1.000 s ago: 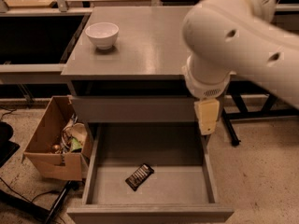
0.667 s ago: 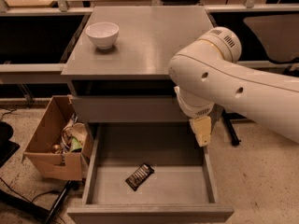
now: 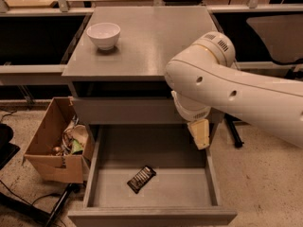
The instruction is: Pick rxbar chocolate from middle drawer and place on counter
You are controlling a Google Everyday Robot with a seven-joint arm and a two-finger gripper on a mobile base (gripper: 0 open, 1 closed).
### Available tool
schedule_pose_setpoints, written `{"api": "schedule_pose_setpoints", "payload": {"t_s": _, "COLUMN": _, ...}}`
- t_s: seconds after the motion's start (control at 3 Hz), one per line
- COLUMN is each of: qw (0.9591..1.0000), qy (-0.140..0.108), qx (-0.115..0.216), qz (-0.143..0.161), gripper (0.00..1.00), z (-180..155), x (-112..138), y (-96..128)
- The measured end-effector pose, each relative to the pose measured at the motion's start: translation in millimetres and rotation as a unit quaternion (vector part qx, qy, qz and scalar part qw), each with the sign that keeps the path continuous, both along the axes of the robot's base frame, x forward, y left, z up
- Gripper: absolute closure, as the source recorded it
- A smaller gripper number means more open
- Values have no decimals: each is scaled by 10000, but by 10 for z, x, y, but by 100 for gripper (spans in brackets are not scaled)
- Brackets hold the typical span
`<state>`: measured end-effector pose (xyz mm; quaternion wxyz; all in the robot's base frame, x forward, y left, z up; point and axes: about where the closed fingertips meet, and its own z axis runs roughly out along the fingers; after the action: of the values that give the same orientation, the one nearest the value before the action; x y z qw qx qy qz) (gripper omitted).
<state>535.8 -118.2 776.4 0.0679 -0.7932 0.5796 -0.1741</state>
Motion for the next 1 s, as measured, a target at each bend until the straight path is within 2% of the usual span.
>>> {"api": "schedule_pose_setpoints", "payload": {"t_s": 0.33, "qw": 9972, "qy": 385, "qx": 83, "qz": 631, "gripper": 0, "z": -651, "x": 13, "y": 354}}
{"api": "schedule_pose_setpoints", "payload": {"t_s": 0.67, "qw": 9882, "qy": 733, "qx": 152, "qz": 1336, "gripper": 0, "z": -1552, "x": 61, "y": 732}}
{"api": "schedule_pose_setpoints", "payload": {"t_s": 1.0, "qw": 9781, "qy": 829, "qx": 104, "qz": 1906, "gripper": 0, "z": -2357, "x": 139, "y": 1030}}
